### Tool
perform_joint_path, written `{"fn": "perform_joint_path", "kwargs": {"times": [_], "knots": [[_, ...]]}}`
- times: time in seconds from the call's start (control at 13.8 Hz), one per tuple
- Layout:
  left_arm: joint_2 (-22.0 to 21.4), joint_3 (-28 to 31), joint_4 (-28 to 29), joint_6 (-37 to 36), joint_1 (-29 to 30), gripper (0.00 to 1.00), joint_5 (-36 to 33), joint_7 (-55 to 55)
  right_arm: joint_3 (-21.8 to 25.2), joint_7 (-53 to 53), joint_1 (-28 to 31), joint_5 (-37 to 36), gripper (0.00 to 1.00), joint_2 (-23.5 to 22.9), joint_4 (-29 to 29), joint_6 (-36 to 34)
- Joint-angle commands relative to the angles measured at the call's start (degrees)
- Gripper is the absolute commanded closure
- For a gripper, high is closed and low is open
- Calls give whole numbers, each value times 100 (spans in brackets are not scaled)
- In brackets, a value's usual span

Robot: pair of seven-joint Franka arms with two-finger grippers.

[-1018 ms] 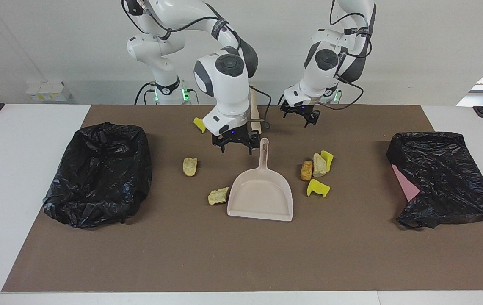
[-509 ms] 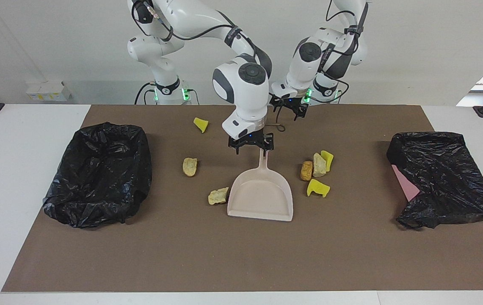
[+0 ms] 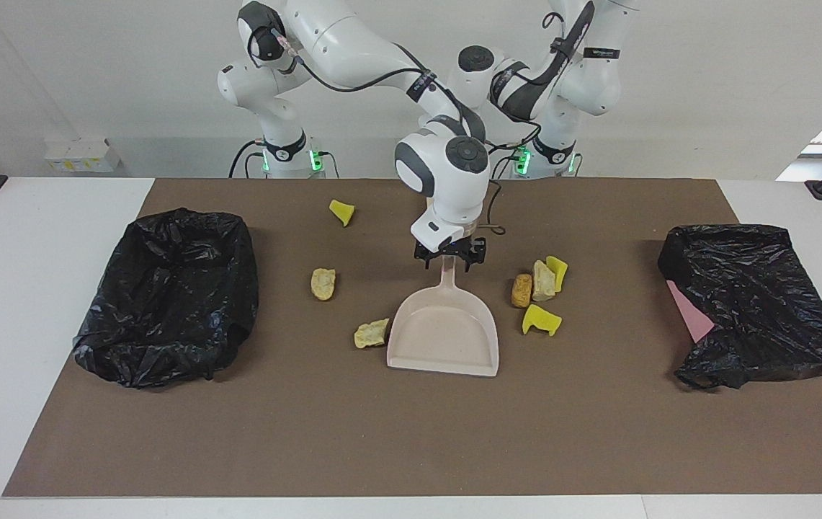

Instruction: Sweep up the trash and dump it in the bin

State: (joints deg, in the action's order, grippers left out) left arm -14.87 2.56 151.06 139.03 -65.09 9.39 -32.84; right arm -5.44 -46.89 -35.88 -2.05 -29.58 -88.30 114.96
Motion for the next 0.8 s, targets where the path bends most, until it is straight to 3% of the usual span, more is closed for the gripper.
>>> {"fn": "perform_joint_path", "kwargs": {"times": [0.0,0.15,0.29,0.36,0.44,0.73], "knots": [[2,79,73,99,-144,7,55,-326,-1,-136,-15,-23,47,-56,120,-131],[-7,70,72,28,-145,42,63,-372,-1,-136,-6,11,65,-48,120,-123],[-25,78,55,-130,-101,94,54,-372,-1,-136,-6,3,85,-48,120,-123],[-51,87,38,-182,-75,100,54,-372,-1,-127,-6,-15,97,-48,120,-123],[-69,87,20,-209,-48,100,54,-372,-1,-84,11,-84,100,-30,120,-123],[-314,105,20,-524,390,100,11,-276,61,775,152,-112,100,119,120,-87]]}}
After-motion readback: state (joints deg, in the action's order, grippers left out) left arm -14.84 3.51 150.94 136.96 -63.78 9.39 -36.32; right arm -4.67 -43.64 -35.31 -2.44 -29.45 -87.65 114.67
